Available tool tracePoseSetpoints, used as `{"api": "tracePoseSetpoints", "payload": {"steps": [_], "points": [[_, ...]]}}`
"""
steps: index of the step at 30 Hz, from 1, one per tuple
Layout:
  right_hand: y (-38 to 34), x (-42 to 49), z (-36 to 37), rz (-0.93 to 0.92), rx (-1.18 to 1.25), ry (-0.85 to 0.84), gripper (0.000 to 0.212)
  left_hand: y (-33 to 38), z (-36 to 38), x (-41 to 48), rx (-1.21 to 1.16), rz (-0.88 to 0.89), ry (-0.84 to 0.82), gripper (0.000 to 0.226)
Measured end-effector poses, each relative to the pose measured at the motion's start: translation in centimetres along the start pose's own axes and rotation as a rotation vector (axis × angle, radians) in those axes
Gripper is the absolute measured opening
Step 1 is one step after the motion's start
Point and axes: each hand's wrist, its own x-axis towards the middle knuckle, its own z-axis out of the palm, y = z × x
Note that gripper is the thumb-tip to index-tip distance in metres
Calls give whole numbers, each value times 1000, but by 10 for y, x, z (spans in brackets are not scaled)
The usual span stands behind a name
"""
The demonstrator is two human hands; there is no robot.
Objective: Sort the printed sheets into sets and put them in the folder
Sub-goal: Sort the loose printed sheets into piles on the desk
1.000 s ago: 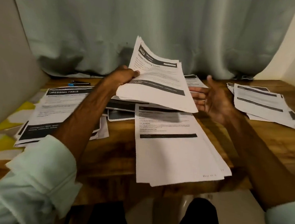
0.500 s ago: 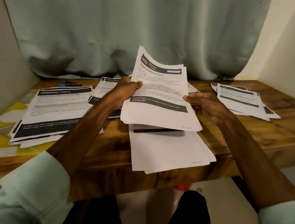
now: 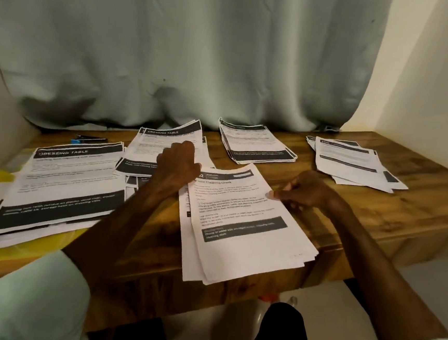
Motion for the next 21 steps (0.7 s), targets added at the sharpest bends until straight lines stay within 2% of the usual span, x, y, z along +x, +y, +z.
{"api": "tracePoseSetpoints", "payload": {"steps": [2,5,8,14,17,19,21], "points": [[3,7,-1,-14,-53,83,42,11,4,-1,60,51,76,45],[9,17,-6,-24,-56,89,35,30,10,-1,154,120,142,42],[16,27,-8,-27,-60,146,31,54,19,1,133,241,187,28],[31,48,-16,3,23,403,18,112,47,10,119,431,127,22],[44,59,-27,42,-15,540,12,135,65,22,82,494,98,16],[57,67,-36,28,-113,643,16,151,73,29,60,520,72,16],[69,76,-43,3,-215,700,38,167,80,34,42,531,39,18]]}}
